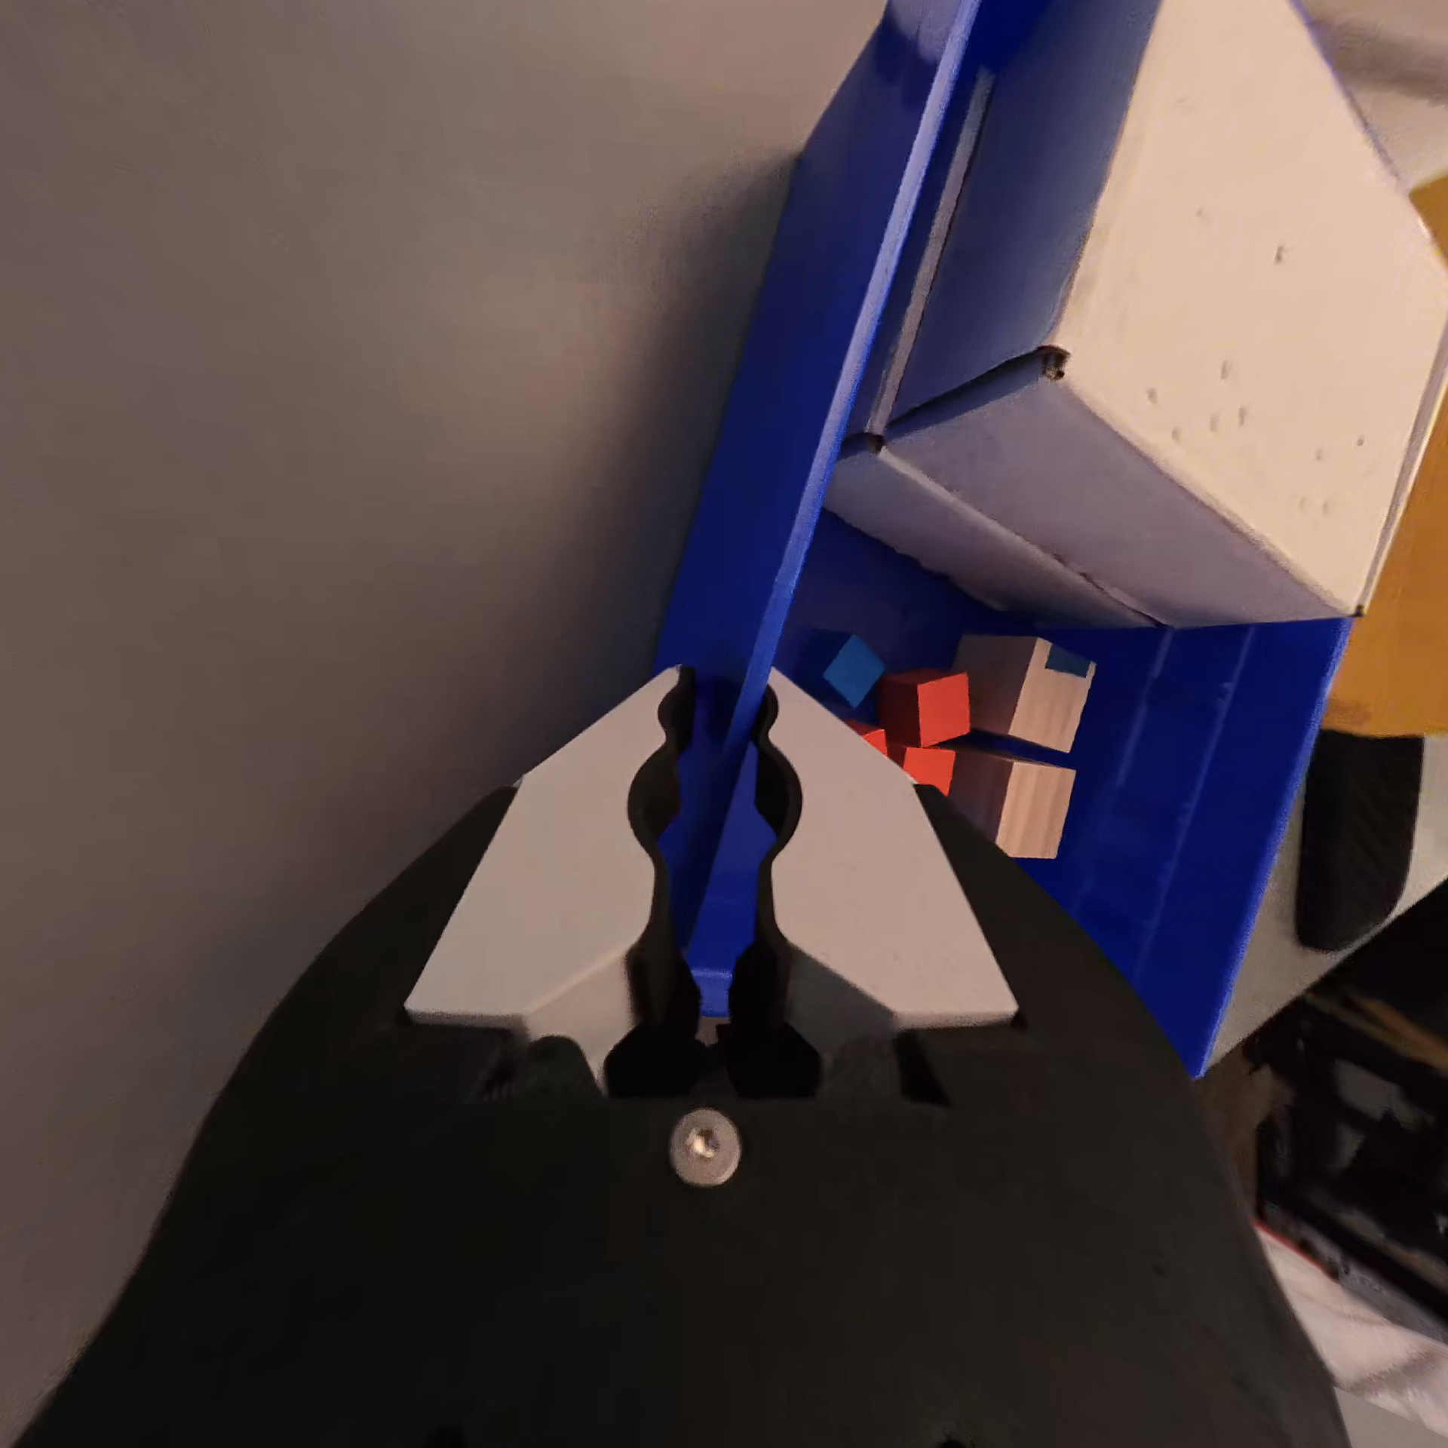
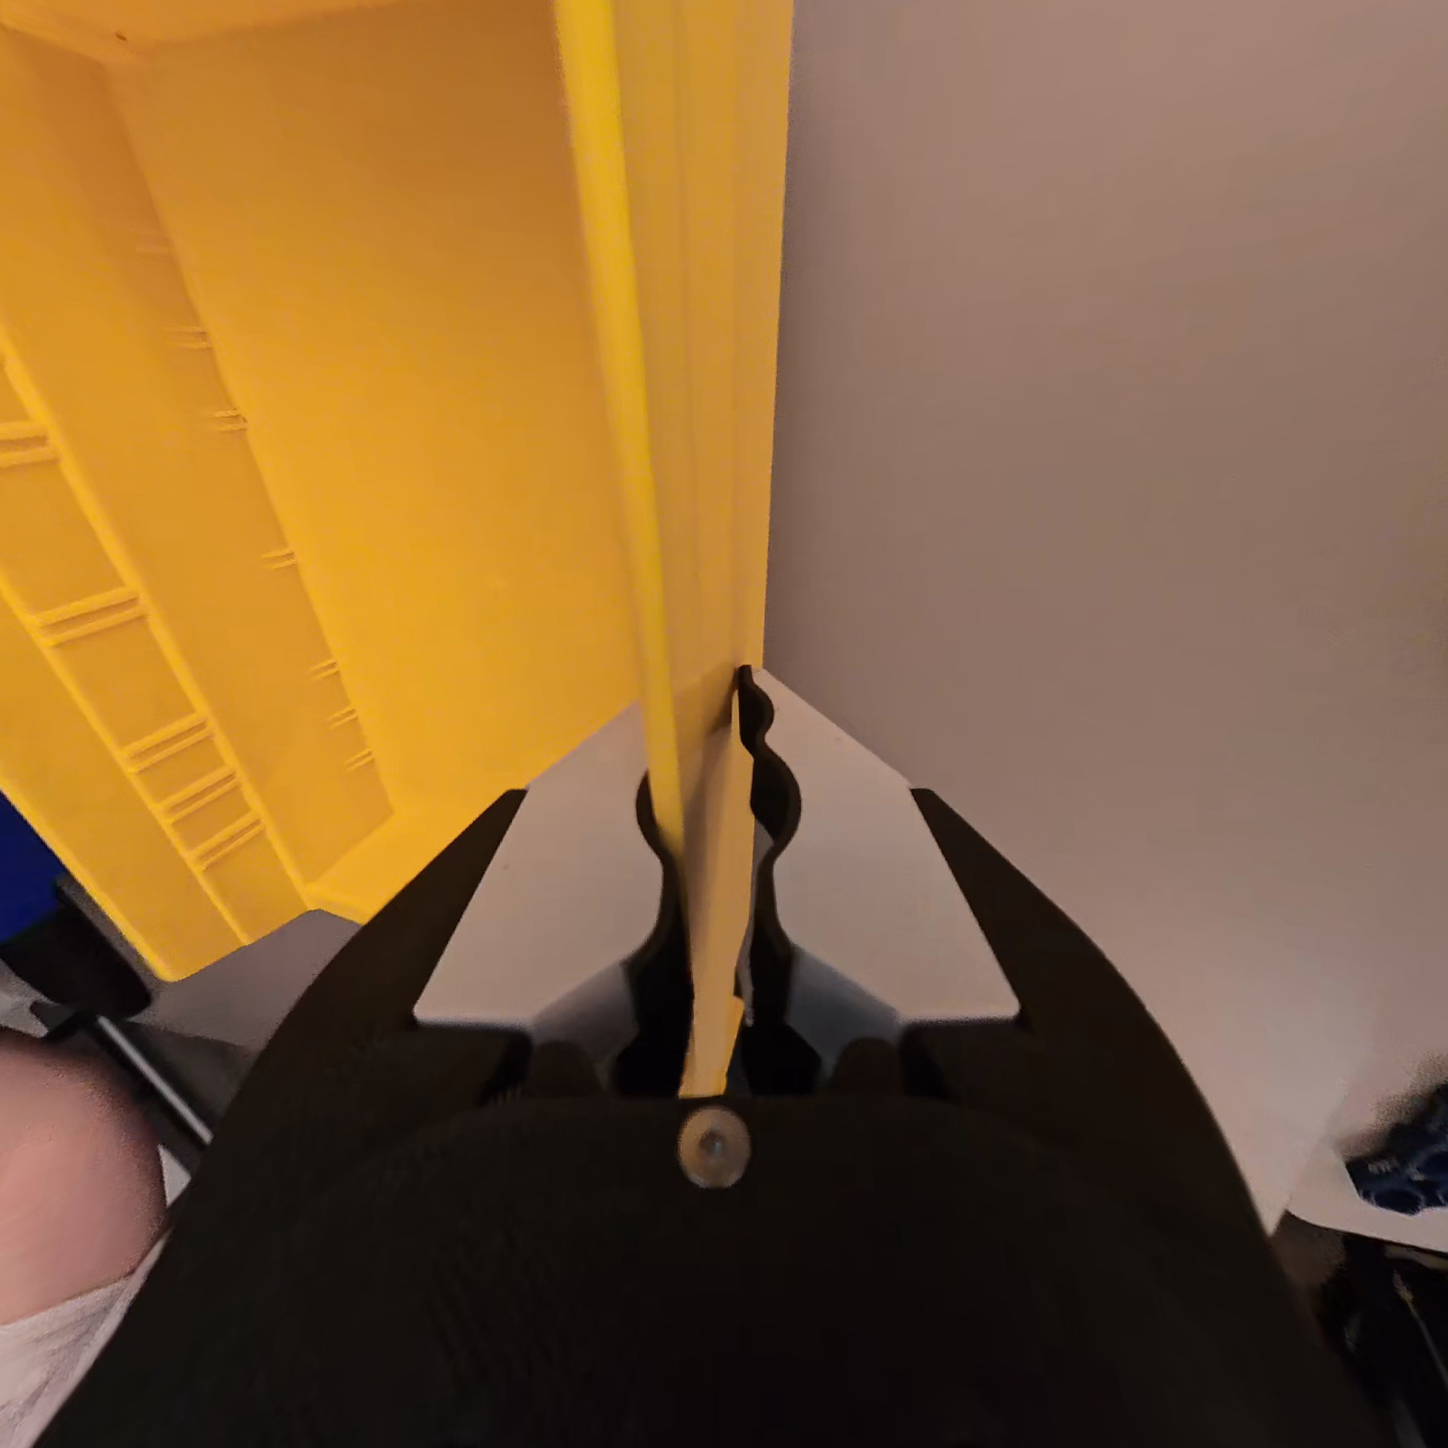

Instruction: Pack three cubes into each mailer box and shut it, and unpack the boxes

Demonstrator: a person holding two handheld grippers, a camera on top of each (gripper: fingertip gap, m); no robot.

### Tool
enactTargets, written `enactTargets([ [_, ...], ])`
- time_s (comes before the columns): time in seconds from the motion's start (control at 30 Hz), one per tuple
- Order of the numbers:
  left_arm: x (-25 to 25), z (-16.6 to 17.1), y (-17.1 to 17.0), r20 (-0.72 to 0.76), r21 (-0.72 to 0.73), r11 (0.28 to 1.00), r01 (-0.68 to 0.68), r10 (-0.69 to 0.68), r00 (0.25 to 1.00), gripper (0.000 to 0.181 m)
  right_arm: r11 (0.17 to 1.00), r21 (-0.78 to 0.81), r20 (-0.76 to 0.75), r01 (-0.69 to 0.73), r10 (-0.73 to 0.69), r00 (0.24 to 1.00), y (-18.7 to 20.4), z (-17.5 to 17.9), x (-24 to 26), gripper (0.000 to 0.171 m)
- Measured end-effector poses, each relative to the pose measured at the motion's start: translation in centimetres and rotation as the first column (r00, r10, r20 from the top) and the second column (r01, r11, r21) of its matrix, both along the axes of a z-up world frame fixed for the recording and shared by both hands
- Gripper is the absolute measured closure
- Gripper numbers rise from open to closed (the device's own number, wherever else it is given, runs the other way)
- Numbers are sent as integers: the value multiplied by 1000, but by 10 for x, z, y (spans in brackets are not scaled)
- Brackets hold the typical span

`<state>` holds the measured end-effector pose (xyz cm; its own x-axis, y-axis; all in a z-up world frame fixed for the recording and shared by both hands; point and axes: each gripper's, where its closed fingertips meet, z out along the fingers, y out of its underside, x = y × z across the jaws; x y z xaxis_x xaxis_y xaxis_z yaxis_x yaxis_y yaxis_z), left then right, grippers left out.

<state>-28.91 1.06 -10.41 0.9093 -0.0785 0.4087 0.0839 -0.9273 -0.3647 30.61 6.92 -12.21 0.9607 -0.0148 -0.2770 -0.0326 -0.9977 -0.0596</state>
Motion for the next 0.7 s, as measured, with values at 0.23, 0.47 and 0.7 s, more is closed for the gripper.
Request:
enactTargets([
  [0.23,-101,1,-33,1,14,969,-248,248,969,170,998,2,42,-69,68,997,16,-22,-10,168],
  [0.47,-132,2,-47,108,23,946,-322,318,942,167,991,24,20,-130,130,991,20,-22,-11,167],
  [0.7,-160,3,-44,64,77,905,-418,414,908,169,990,136,-75,-20,31,997,35,-20,-17,163],
])
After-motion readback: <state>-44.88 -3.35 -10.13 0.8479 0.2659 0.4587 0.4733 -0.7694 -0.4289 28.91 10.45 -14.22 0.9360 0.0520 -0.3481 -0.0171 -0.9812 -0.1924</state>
